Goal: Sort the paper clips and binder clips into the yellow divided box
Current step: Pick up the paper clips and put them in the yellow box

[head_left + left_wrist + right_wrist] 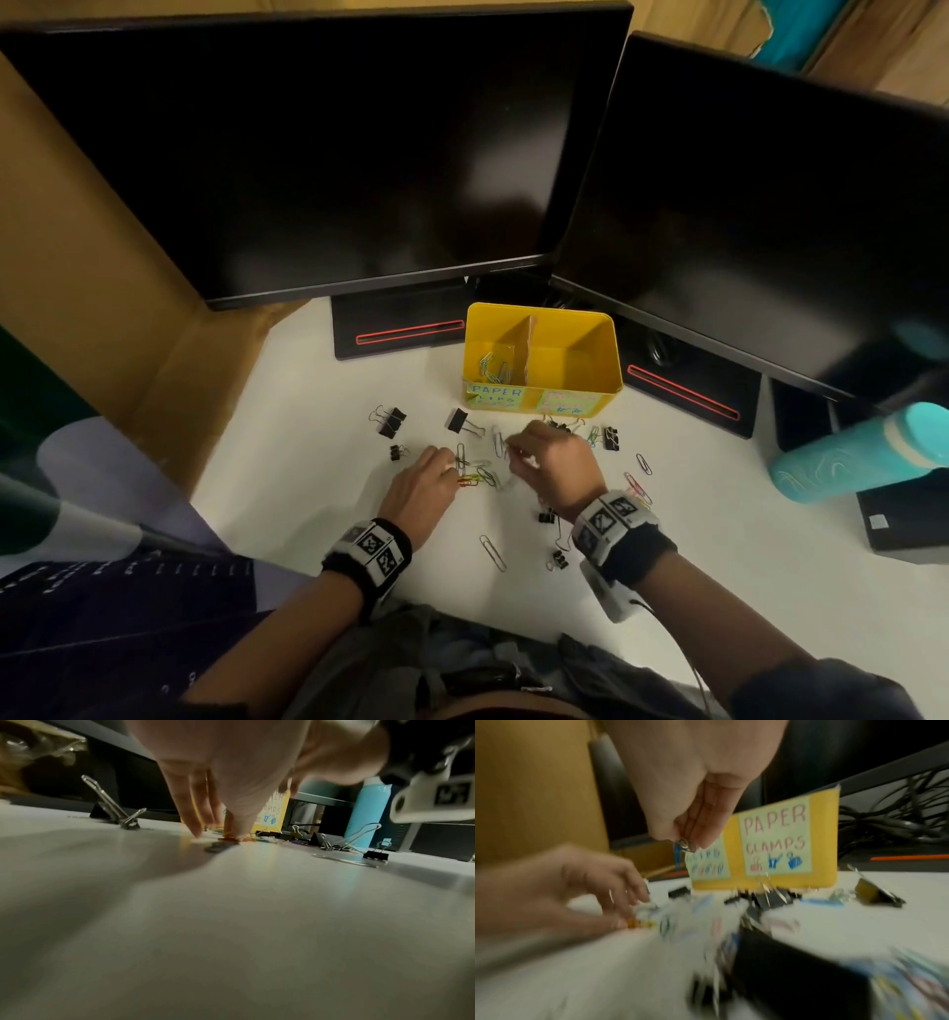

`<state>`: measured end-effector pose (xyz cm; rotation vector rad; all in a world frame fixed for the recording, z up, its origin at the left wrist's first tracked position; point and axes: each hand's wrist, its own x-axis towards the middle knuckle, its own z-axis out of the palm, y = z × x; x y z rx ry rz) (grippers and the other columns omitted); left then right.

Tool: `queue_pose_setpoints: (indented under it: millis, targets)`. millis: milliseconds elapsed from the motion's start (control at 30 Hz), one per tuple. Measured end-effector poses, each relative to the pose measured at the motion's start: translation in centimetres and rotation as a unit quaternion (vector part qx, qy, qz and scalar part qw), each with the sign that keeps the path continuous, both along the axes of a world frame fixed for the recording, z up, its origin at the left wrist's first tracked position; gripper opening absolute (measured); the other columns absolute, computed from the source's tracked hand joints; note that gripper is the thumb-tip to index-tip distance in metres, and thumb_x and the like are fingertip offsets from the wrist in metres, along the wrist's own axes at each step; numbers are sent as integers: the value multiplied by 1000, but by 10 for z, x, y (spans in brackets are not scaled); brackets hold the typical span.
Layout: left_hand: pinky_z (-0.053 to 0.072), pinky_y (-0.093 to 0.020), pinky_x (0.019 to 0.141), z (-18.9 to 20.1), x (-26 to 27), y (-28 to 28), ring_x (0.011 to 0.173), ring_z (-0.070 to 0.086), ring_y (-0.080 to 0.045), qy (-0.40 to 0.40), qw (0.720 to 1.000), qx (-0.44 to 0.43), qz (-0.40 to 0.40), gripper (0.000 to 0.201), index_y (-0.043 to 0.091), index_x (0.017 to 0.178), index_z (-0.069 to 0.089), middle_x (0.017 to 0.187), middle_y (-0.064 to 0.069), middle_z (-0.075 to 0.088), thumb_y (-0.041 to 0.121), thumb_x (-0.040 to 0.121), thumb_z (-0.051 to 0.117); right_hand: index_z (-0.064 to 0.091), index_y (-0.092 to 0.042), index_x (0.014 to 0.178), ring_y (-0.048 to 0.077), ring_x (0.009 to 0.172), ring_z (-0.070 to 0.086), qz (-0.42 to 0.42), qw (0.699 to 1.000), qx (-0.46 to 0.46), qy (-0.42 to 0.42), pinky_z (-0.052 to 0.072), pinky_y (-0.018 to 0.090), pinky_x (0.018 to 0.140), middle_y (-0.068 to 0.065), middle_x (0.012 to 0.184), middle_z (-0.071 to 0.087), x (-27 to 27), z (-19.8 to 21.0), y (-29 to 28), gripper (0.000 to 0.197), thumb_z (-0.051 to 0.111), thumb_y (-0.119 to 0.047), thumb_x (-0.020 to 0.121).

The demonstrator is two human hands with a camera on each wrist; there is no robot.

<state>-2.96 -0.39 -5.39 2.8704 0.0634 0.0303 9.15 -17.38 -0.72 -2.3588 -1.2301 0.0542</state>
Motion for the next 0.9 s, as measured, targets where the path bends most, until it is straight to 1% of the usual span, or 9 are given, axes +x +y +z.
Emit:
queue_pose_setpoints:
  millis: [100, 200, 300, 433, 533, 600, 667, 767, 900]
  targets:
    - [56, -28, 75, 3, 3, 0, 109, 58, -17, -25, 999, -10, -41, 10, 10, 71, 67, 120, -8, 63, 4, 67, 74, 69, -10, 89, 16, 60, 59, -52, 993, 101, -6, 51, 31, 51, 4, 79, 65, 18, 32, 11, 20, 54, -24, 89]
    - [58, -27, 63, 2, 6, -3, 89, 68, -17, -20, 996, -18, -87, 25, 8, 74, 69, 95, -6, 72, -1, 55, 83, 69, -8, 91, 15, 60, 58, -95, 986, 135, -21, 53, 33, 53, 6, 80, 65, 42, 49, 33, 15, 59, -18, 89]
    - [51, -23, 43, 7, 6, -5, 60, 61, -17, 18, 994, 21, -105, 30, 7, 69, 66, 67, -4, 64, -1, 48, 86, 66, -9, 103, 23, 68, 60, -142, 986, 85, -8, 53, 37, 58, 10, 89, 65, 58, 51, 49, 20, 55, -22, 92]
    - [49, -27, 40, 19, 10, -1, 47, 54, -18, -39, 996, -61, -56, 24, 5, 60, 60, 58, -6, 57, -5, 53, 81, 62, -8, 92, 21, 62, 54, -124, 987, 95, -34, 48, 35, 49, 8, 80, 60, 34, 35, 36, 13, 51, -14, 90]
    - [55, -30, 61, 46, 23, 4, 64, 62, -18, -137, 972, -188, 22, 10, 4, 75, 65, 76, -8, 67, -6, 75, 66, 64, -7, 93, 28, 74, 60, -79, 996, -25, 16, 53, 38, 55, 11, 87, 63, 4, 9, 19, 16, 53, -6, 81]
    - [55, -29, 69, 73, 42, 6, 71, 63, -18, -171, 960, -219, 35, 8, 4, 80, 66, 84, -8, 68, -4, 79, 65, 57, -4, 117, 34, 106, 54, -34, 988, -141, 45, 53, 45, 78, 19, 117, 60, -2, -7, 18, 40, 51, 2, 78]
    - [56, -32, 69, 94, 70, 8, 72, 62, -20, -190, 955, -225, 19, 5, 4, 80, 65, 86, -9, 66, -1, 81, 64, 35, -4, 137, 33, 128, 34, -4, 974, -220, 51, 39, 46, 99, 17, 143, 39, -3, -15, 21, 61, 50, 3, 79]
    - [56, -37, 69, 101, 110, 13, 75, 62, -20, -189, 955, -228, 22, 4, 5, 83, 66, 90, -8, 63, 2, 80, 67, 17, -3, 144, 30, 134, 22, -4, 955, -295, 7, 28, 45, 104, 14, 151, 24, -5, -15, 23, 67, 47, -5, 84]
    - [57, -41, 75, 87, 127, 17, 84, 66, -20, -138, 963, -229, 35, 18, 8, 98, 66, 100, -9, 68, 5, 80, 69, 26, -3, 141, 30, 126, 36, 39, 966, -254, 0, 34, 46, 102, 16, 147, 33, -27, -13, 15, 61, 48, 0, 84]
